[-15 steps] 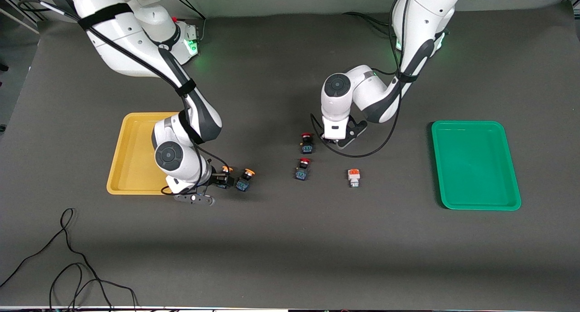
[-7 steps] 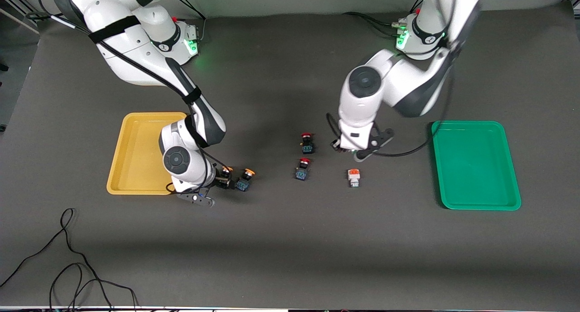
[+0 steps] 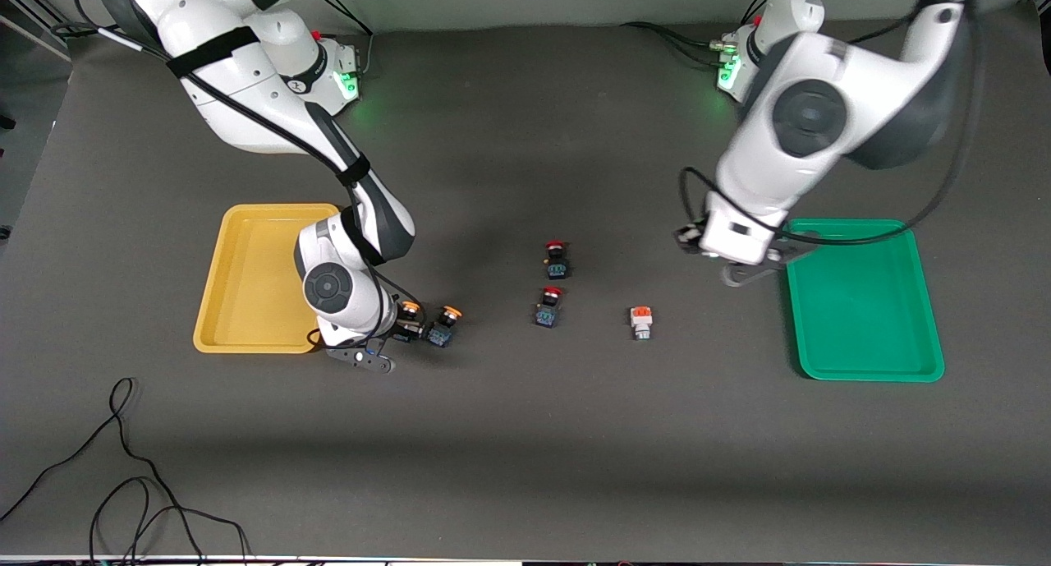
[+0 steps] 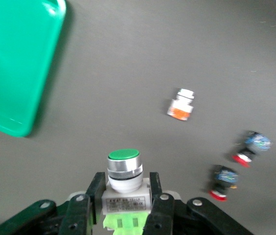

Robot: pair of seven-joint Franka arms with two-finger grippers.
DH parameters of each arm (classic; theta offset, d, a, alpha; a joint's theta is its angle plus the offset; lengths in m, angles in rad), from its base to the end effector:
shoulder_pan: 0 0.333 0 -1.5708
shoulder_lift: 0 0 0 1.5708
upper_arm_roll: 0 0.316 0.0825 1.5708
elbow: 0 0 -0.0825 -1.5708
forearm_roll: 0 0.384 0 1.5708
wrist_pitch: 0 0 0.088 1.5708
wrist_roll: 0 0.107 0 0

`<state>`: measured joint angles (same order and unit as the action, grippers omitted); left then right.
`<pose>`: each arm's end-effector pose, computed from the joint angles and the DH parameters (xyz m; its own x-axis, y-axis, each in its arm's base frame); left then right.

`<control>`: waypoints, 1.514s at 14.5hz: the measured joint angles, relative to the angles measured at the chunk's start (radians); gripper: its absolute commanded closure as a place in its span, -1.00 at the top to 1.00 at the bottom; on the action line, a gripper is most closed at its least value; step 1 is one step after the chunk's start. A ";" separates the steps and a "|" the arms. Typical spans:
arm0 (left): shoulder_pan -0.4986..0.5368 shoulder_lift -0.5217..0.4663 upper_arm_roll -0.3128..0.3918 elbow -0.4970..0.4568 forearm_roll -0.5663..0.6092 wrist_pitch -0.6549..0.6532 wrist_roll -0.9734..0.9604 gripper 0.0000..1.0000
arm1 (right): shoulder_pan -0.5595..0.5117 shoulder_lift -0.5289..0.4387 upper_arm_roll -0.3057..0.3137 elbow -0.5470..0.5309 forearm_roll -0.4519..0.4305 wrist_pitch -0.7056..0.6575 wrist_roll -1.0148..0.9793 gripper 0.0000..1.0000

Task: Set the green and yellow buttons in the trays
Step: 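Drop the green button in the green tray while the right gripper drops another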

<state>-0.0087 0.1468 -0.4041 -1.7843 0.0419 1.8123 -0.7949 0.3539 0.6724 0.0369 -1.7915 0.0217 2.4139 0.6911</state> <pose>0.5453 -0.2242 0.4652 0.9275 0.3635 -0.0875 0.3590 -0.9312 -0.0632 0.6006 0.2460 0.1704 0.9460 -0.3182 -0.0619 -0.3186 -0.9479 0.0038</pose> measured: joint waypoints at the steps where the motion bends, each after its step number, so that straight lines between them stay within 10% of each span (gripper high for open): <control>1: 0.049 0.000 0.002 -0.001 0.000 -0.018 0.077 -1.00 | 0.006 -0.003 0.000 0.001 0.000 0.001 0.000 -1.00; 9: 0.484 0.006 0.012 -0.031 0.021 -0.006 0.682 -1.00 | 0.007 -0.229 -0.101 0.026 -0.005 -0.324 -0.167 -1.00; 13: 0.498 0.043 0.002 -0.239 0.074 0.321 0.703 -0.95 | 0.002 -0.338 -0.283 -0.002 -0.005 -0.453 -0.524 -1.00; 17: 0.505 0.169 0.019 -0.426 0.135 0.642 0.701 -0.83 | -0.007 -0.346 -0.388 -0.133 -0.005 -0.306 -0.728 -1.00; 20: 0.514 0.244 0.039 -0.434 0.178 0.712 0.702 0.99 | -0.010 -0.333 -0.393 -0.302 0.021 -0.066 -0.749 -1.00; 22: 0.516 0.246 0.040 -0.426 0.191 0.711 0.702 1.00 | -0.003 -0.323 -0.386 -0.390 0.076 0.046 -0.758 -1.00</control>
<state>0.5074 0.3931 -0.3645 -2.2099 0.2327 2.5233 -0.0925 0.3506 0.3497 -0.3487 -2.1817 0.0972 2.4599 -0.0671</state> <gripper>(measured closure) 0.432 0.586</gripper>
